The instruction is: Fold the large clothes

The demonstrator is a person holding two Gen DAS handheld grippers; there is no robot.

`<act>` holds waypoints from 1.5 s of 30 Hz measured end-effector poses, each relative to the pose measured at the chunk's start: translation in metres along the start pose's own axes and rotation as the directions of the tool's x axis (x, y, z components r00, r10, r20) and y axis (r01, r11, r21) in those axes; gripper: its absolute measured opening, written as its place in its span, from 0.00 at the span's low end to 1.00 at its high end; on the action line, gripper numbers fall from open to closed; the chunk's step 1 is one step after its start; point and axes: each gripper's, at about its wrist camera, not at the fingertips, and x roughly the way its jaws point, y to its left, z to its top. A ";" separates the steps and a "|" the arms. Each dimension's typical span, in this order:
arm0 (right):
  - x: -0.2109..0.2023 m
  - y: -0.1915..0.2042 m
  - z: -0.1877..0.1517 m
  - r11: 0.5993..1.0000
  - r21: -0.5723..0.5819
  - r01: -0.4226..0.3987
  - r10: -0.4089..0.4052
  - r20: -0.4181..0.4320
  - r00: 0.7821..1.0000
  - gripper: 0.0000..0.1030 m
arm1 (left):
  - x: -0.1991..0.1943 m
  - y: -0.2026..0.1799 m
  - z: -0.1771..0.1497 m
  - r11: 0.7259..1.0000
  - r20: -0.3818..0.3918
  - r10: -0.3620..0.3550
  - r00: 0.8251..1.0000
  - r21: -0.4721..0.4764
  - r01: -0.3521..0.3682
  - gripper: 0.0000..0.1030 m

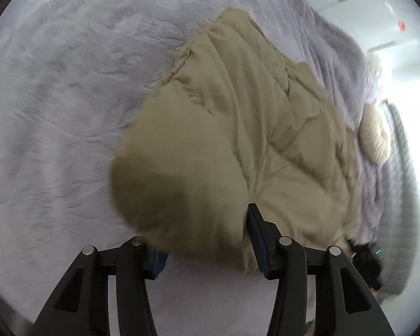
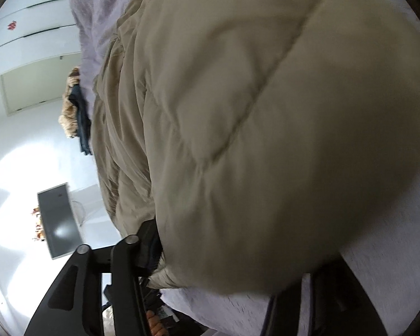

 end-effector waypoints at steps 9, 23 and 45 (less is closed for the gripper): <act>-0.023 0.028 -0.031 0.994 -0.017 0.104 -0.104 0.017 0.994 0.61 | -0.061 -0.014 -0.005 0.985 0.054 0.133 0.990 0.100 -0.138 0.50; -0.023 0.116 -0.086 0.918 -0.296 0.263 -0.258 0.058 0.964 0.61 | -0.067 -0.051 0.020 0.955 0.059 0.191 0.980 0.220 -0.199 0.50; 0.035 0.178 -0.125 0.761 -0.498 0.415 -0.439 0.075 0.895 0.84 | -0.056 -0.056 0.030 0.922 0.051 0.242 0.969 0.298 -0.246 0.85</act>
